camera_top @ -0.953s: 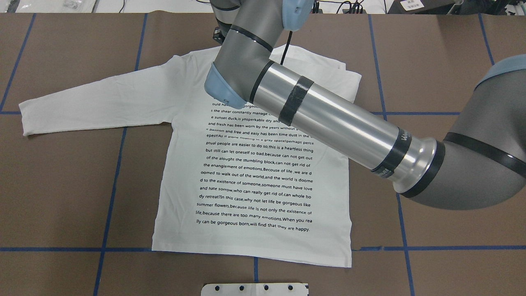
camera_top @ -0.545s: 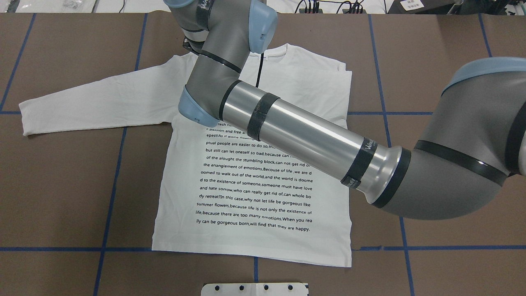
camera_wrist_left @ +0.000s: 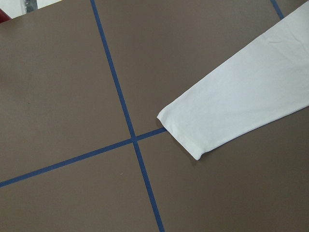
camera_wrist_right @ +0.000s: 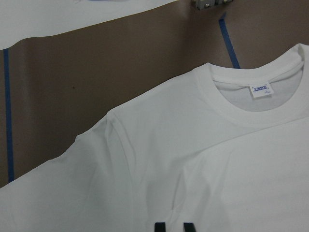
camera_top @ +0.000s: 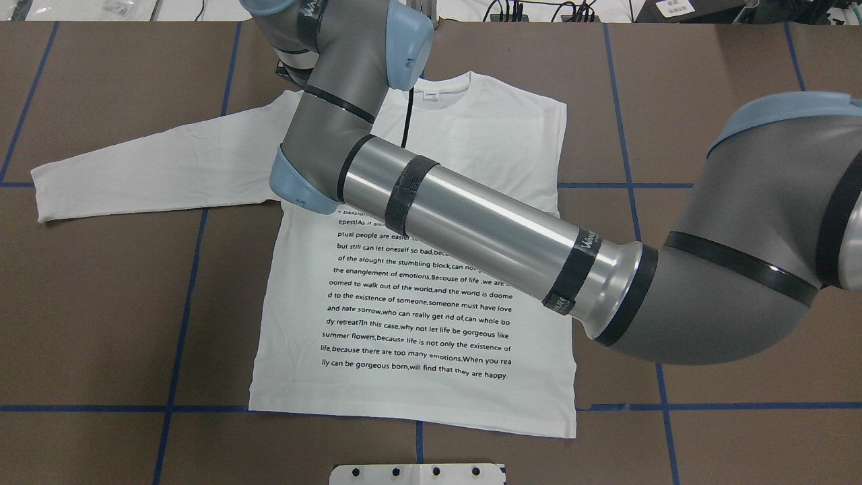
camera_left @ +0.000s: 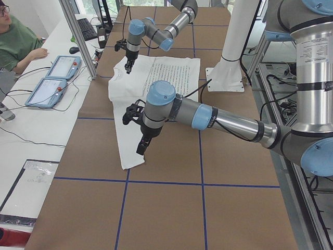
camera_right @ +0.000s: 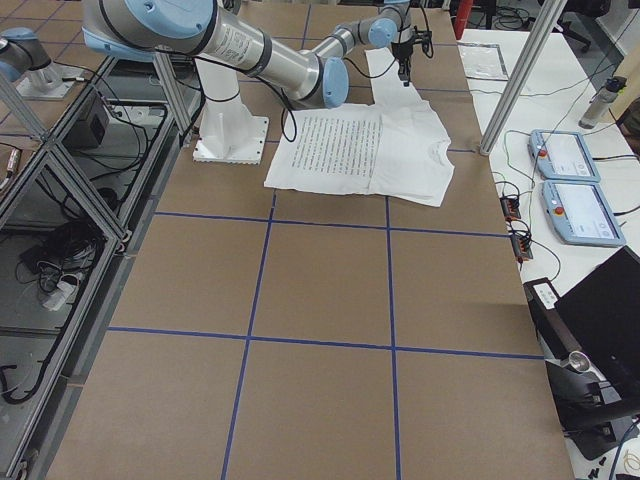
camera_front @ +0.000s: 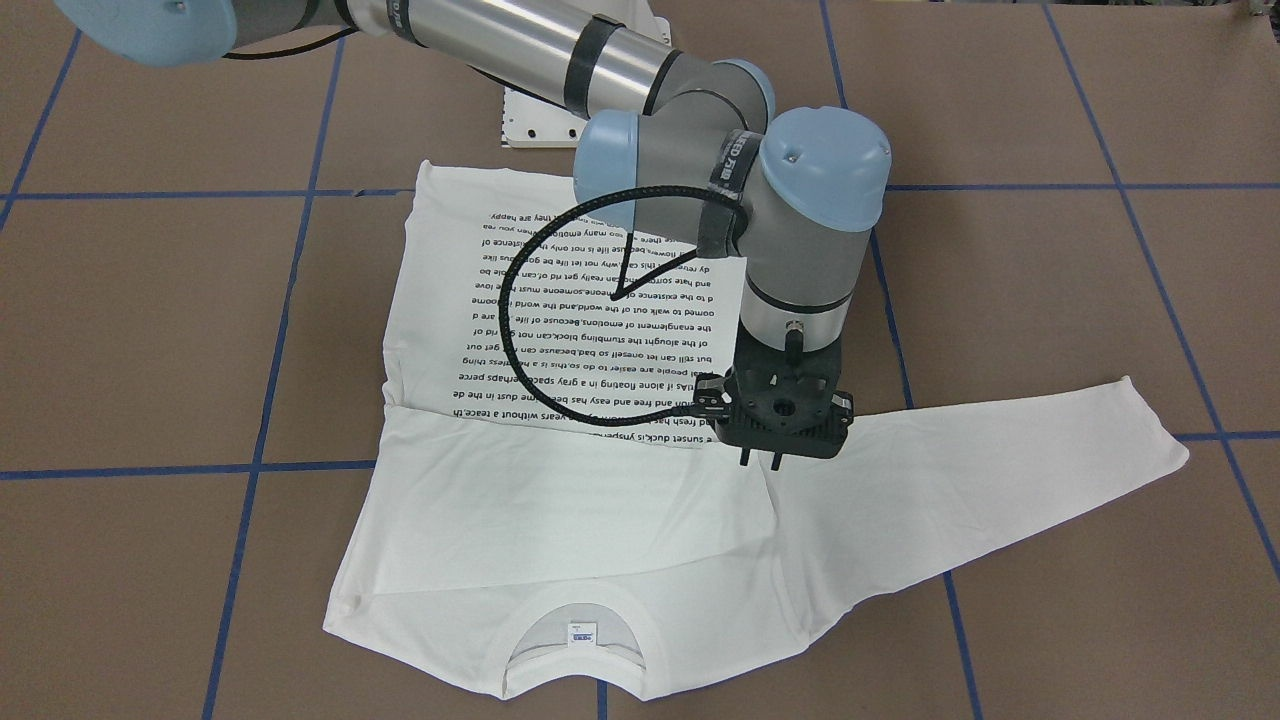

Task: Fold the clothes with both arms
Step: 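Grasp the sleeve cuff nearest the right gripper and fold it across the shirt body, then release the folded sleeve and raise the right gripper away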

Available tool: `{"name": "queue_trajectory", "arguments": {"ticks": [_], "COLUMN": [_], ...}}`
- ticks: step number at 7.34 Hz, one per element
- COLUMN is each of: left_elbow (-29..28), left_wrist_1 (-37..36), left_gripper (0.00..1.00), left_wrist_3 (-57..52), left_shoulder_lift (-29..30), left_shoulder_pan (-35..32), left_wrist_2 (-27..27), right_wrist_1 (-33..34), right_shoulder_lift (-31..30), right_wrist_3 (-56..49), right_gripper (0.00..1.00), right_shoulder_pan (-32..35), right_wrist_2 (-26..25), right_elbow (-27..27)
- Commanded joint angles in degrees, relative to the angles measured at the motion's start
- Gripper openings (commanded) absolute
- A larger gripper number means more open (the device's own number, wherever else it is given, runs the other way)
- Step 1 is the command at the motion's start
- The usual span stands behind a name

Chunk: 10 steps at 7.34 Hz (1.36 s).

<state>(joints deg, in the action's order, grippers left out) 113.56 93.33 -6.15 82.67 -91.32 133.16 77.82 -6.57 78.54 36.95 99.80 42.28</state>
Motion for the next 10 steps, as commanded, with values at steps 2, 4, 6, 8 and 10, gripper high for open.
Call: {"name": "queue_trajectory", "arguments": {"ticks": [2, 4, 6, 8, 10], "left_elbow": [-7.7, -16.9, -18.9, -19.3, -19.7], "left_wrist_1": [2.9, 7.5, 18.0, 19.2, 19.6], "left_gripper": [1.0, 1.0, 1.0, 1.0, 1.0], "left_wrist_3": [0.3, 1.9, 10.6, 18.0, 22.8], "left_shoulder_lift": [7.4, 12.8, 13.0, 13.9, 13.6], "left_shoulder_pan": [0.4, 0.6, 7.9, 16.2, 21.0], "left_wrist_2": [-0.1, 1.9, 2.5, 1.6, -6.3], "right_wrist_1": [0.4, 3.0, 8.9, 12.5, 13.8], "right_shoulder_lift": [0.2, -4.3, -12.8, -21.7, -30.8], "right_wrist_3": [-4.2, -13.2, -28.5, -40.1, -52.9], "right_gripper": [1.0, 1.0, 1.0, 1.0, 1.0], "right_shoulder_pan": [1.8, 8.3, 16.3, 22.4, 28.1], "right_wrist_2": [2.1, 11.1, 18.0, 22.2, 26.3], "right_elbow": [-0.3, 1.5, 8.7, 16.7, 22.7]}}
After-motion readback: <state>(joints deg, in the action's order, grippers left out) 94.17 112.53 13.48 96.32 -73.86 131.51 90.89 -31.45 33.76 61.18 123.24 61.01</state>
